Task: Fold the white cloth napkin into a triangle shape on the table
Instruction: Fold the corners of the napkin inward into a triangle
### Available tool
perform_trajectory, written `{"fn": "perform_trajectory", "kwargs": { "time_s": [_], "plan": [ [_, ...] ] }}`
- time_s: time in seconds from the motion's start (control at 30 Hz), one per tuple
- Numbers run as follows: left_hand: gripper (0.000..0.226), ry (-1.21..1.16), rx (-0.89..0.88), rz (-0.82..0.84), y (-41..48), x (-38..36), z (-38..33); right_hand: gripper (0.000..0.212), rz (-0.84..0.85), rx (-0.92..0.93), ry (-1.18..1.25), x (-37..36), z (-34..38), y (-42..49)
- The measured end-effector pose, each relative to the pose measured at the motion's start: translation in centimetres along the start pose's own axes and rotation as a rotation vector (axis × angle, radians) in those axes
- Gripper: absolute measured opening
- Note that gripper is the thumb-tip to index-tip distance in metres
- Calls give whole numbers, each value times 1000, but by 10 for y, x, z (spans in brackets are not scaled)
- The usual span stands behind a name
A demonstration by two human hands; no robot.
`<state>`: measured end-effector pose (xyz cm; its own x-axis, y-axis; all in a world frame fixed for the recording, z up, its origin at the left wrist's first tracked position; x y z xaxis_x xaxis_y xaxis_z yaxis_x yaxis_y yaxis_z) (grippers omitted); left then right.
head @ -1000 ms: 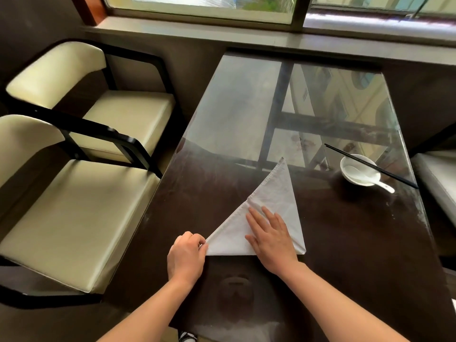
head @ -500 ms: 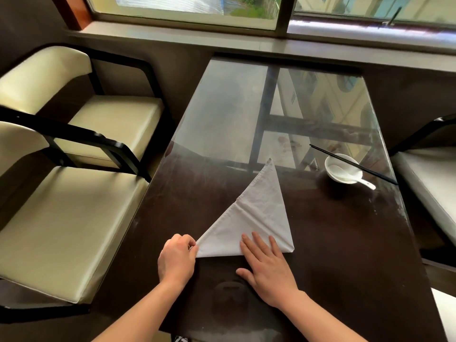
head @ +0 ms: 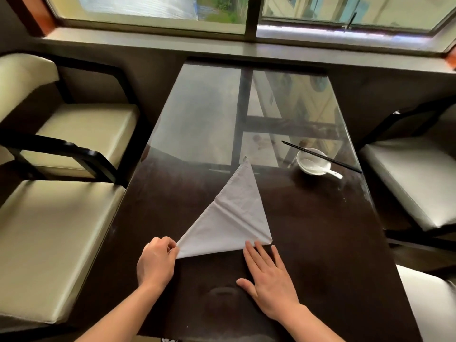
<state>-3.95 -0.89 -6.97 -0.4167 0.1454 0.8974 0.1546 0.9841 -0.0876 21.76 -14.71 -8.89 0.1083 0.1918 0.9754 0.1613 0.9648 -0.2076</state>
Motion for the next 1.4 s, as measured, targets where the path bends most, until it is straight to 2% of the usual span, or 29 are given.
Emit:
{"fn": "perform_trajectory", "kwargs": {
  "time_s": [0.27,0.4,0.47,0.6,0.77,1.13,1.27,1.4],
  "plan": [
    [3,11,38,24,-4,1,-4,69,-85,-135,159,8,-36,-8],
    [32,4,130,50,-8,1,2,65,-161,-211,275,22,-37,4],
    [37,7,187,76,-8,3,4,59,-185,-219,290,25,-36,13],
    [27,-15,270,120,-3,8,4,52,-109,-194,296,30,-31,27],
    [20,-191,403,84,-2,13,0,56,-20,-191,282,28,-30,33],
    [18,-325,472,-24,-9,11,0,55,-120,-152,113,10,-32,32],
    [18,-402,488,-88,-11,13,1,47,-150,-185,209,20,-34,44],
    [17,-577,569,-141,-15,11,6,49,-114,-426,509,34,-28,61]
  ]
}}
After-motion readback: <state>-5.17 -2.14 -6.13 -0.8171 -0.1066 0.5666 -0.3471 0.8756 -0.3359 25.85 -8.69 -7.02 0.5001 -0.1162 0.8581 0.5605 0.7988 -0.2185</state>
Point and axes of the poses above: each hand's wrist, its own y-axis towards the middle knuckle, its own x-axis out of the back of the hand, z = x × y, the point moved 2 cm from there along y, towards the middle knuckle, and after that the axes turned 10 degrees about -x, right-handed, at the moved point
